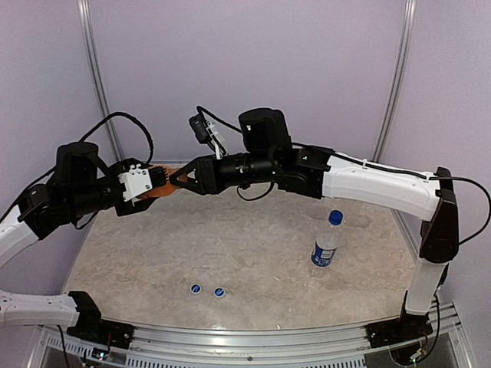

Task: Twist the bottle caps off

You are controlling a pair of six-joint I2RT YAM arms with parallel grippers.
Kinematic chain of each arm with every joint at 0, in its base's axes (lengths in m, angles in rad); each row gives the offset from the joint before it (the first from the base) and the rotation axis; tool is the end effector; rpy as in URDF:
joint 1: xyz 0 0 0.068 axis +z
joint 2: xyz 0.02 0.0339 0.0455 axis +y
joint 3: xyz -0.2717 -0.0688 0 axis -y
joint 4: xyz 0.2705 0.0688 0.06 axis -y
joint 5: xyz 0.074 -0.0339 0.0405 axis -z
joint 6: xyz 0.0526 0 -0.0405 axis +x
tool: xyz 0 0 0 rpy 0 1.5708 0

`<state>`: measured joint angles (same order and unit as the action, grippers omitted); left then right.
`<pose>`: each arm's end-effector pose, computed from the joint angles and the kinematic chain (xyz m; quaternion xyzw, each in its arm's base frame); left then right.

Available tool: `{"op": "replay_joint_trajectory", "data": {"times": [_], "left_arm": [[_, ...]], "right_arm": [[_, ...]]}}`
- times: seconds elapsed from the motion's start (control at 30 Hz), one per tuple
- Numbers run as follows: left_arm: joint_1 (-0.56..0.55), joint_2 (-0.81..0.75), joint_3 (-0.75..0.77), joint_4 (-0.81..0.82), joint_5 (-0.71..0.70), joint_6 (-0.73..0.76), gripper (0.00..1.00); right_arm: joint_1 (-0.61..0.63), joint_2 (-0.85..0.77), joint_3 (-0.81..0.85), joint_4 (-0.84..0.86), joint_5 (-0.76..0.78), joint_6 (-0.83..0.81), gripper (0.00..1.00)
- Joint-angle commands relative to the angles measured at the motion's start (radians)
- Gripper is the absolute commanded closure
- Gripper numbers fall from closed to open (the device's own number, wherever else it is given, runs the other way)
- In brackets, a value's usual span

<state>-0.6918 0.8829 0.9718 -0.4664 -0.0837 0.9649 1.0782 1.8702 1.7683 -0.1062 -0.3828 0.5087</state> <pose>0.1792 -0.1428 0.3606 0.5931 0.5761 0.1107 0.5514 0.2170 0.4459 0.3799 -0.3292 0.6982 0.5444 0.3284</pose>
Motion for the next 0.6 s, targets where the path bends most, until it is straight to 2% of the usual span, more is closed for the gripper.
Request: {"op": "replay_joint_trajectory", "data": {"times": [0.0, 0.13, 0.23, 0.33, 0.4, 0.47, 0.57], "left_arm": [[0.014, -0.006, 0.129, -0.241, 0.256, -0.208, 0.54], [0.014, -0.010, 0.200, -0.445, 0.479, -0.234, 0.55], [0.014, 0.002, 0.248, -0.553, 0.593, -0.244, 0.55], [0.014, 0.006, 0.246, -0.584, 0.608, -0.240, 0.55], [0.014, 0.007, 0.244, -0.586, 0.608, -0.238, 0.59], [0.014, 0.005, 0.244, -0.576, 0.607, -0.250, 0.64], [0.017, 0.004, 0.248, -0.561, 0.602, -0.265, 0.65]], "right_arm": [[0.100, -0.018, 0.010, -0.177, 0.043, -0.512, 1.00], [0.200, -0.032, -0.021, -0.280, 0.154, -0.867, 1.00], [0.247, -0.031, -0.029, -0.334, 0.284, -1.042, 1.00], [0.304, -0.046, -0.041, -0.359, 0.423, -1.217, 1.00], [0.327, -0.062, -0.060, -0.339, 0.497, -1.301, 1.00], [0.330, -0.074, -0.067, -0.328, 0.526, -1.335, 1.00], [0.330, -0.091, -0.089, -0.306, 0.566, -1.384, 1.00]]}}
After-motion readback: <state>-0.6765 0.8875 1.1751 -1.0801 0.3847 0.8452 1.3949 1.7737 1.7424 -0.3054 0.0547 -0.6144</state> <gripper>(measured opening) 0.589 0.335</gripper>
